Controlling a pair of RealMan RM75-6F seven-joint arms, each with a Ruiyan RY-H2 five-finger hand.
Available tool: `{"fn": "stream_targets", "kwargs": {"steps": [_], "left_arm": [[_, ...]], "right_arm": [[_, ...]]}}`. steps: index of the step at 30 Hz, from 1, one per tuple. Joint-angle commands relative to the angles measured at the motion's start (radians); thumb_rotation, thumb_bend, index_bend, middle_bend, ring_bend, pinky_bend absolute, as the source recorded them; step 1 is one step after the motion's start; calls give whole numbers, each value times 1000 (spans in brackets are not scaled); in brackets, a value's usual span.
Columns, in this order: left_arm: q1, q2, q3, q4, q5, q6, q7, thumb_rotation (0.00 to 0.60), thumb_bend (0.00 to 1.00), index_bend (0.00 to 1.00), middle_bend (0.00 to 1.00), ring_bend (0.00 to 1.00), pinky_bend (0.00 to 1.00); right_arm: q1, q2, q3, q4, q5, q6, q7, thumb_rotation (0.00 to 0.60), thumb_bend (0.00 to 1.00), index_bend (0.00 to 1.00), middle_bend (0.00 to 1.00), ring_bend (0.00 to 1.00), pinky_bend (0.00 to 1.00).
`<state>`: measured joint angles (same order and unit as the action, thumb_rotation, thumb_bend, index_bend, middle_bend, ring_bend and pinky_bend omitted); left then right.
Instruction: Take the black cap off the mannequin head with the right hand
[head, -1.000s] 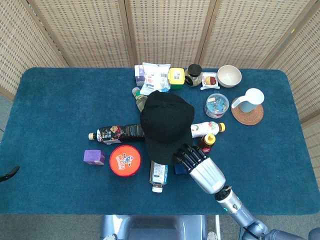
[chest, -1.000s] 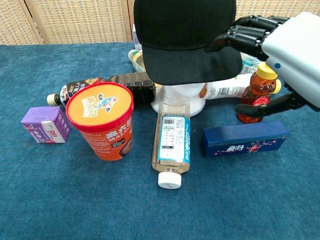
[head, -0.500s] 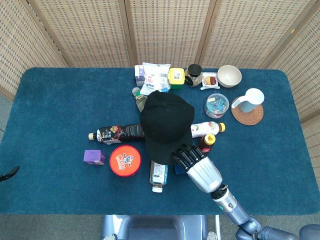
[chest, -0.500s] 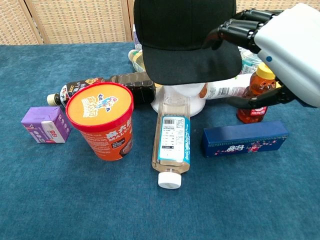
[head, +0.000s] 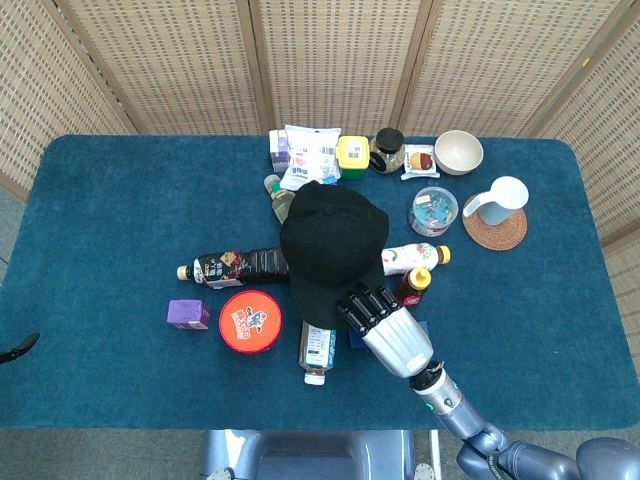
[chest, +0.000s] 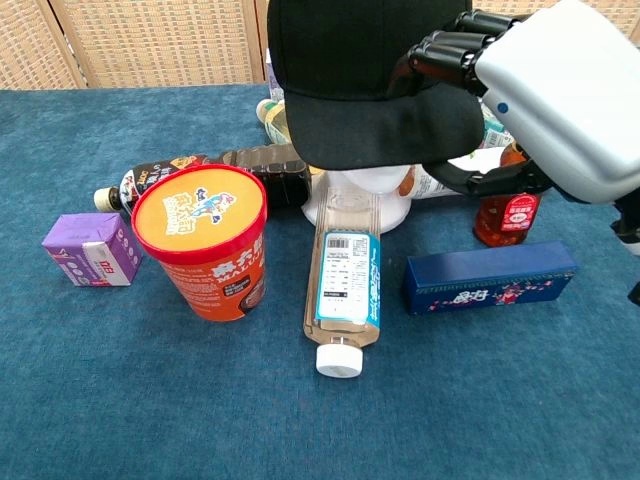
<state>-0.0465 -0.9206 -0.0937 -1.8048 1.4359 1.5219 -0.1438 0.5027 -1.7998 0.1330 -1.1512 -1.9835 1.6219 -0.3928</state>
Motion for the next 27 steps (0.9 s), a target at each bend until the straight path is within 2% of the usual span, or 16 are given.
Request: {"fn": "stream_targets", "kwargs": {"steps": [1,7,12,20,24,27], "left_arm": [[0,1,1,0,1,0,-1,600,132,0,0,0,0],[0,1,2,0,4,0,-4,600,131,0,0,0,0],[-2,1,5,-2,7,-5,-2,600,131,0,0,0,0],[-2,5,8,-1,12,-7,-24,600,132,0,0,0,0],[-2,7,10,0,17,-7,-34,600,131,0,0,0,0],[-2,12,15,2,28,-10,-44,600,132,0,0,0,0]], "right_arm": [[7,-20,0,25,0,14,0,600,417,385,432,383,563],[19,-38,2,61,10,21,8,600,517,411,463,439,629],[32,-53,3,94,4,59,42,600,593,494,545,527,680],[67,-84,27,196,-6,171,147,600,593,632,668,665,793],[90,-101,47,238,2,208,187,600,532,661,697,700,831],[110,-109,67,249,19,219,208,600,525,673,710,717,849]]}}
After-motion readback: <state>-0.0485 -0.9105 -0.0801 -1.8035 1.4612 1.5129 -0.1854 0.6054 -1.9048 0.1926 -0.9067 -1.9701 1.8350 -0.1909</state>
